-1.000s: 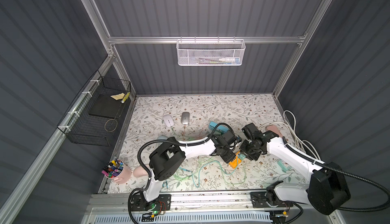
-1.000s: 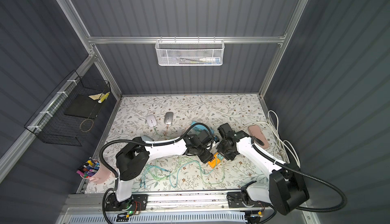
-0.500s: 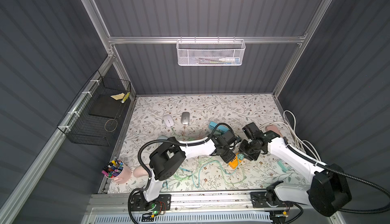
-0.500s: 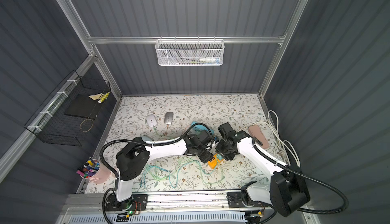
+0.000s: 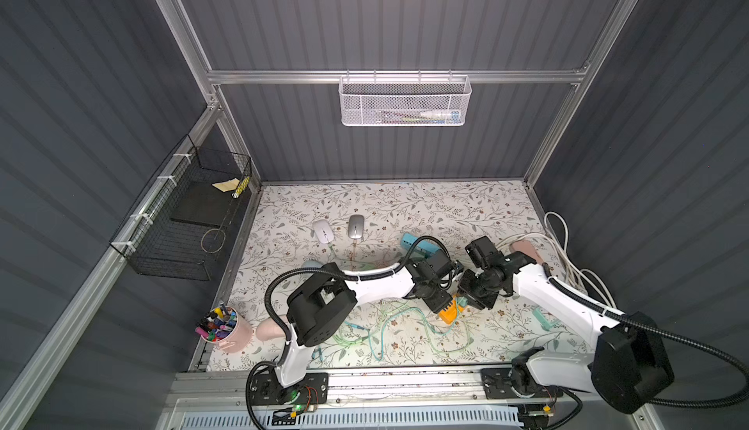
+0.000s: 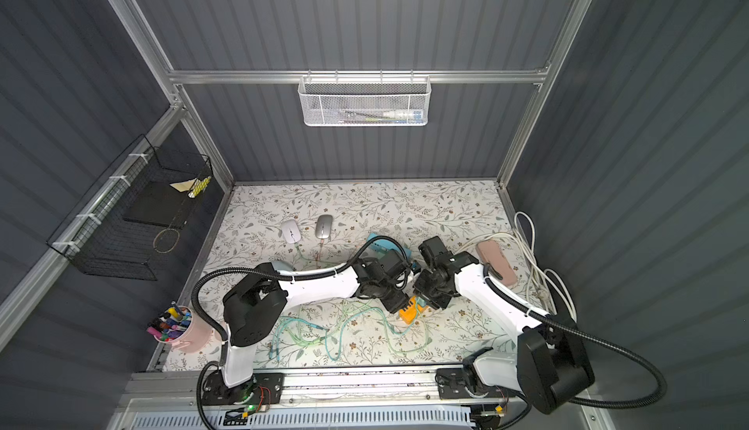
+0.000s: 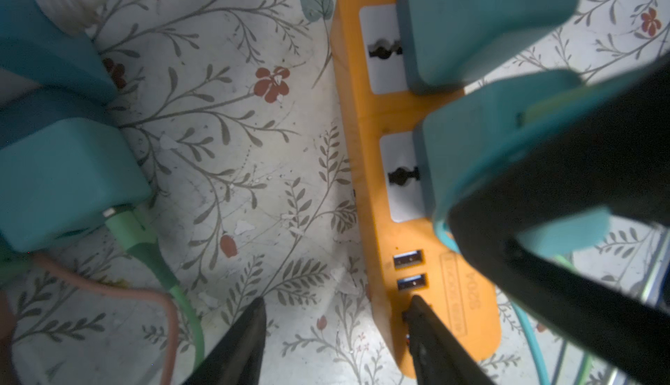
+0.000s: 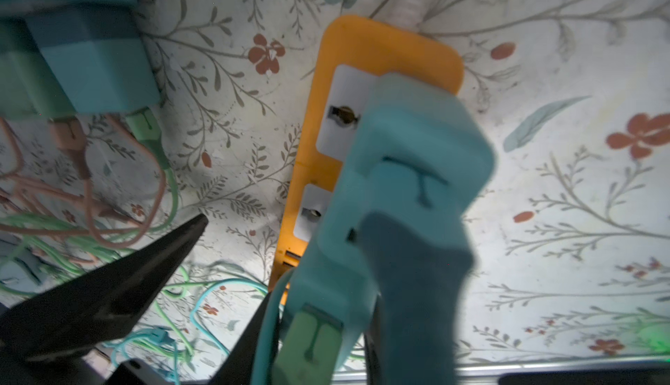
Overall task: Unplug the wireless mouse
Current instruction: Remove the plug from the socket.
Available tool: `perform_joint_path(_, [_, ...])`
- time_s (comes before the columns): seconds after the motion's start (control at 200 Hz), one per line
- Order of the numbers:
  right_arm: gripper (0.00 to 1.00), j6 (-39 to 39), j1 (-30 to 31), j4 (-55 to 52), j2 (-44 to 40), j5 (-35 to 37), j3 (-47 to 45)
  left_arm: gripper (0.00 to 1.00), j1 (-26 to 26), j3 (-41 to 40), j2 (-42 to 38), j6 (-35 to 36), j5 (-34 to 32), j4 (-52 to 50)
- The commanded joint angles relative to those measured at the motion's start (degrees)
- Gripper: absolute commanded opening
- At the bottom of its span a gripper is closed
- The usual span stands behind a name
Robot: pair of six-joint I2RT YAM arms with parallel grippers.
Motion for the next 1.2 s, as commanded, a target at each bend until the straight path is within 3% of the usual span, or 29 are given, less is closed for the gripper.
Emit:
perform_joint_path(0.0, [0.31, -1.06, -0.38, 0.12, 1.00, 0.19, -1.17, 0.63, 0.36, -2.87, 3.59, 0.92, -3.60, -6.38])
perform_joint_path(0.22, [0.13, -2.43, -0.89, -1.86, -0.71, 0.38, -1.06, 0.62, 0.39, -2.91, 3.91, 0.90, -3.68, -6.43])
perform_joint_path(0.53, [0.00, -4.70, -1.16, -6.26, -3.31, 0.65, 3.25, 0.61, 0.32, -1.68, 5.27, 1.05, -4.57, -7.97])
perform_joint_path(0.956, [0.00, -5.54, -1.16, -7.97, -6.21, -0.23, 6.63, 0.61, -0.12, -0.42, 6.49, 0.84, -5.50, -8.91])
perform_joint_path(1.196, [0.00, -3.83, -1.31, -3.60, -5.54, -3.11, 1.14, 0.63, -0.18, 0.10, 4.94, 0.70, -5.41, -9.79])
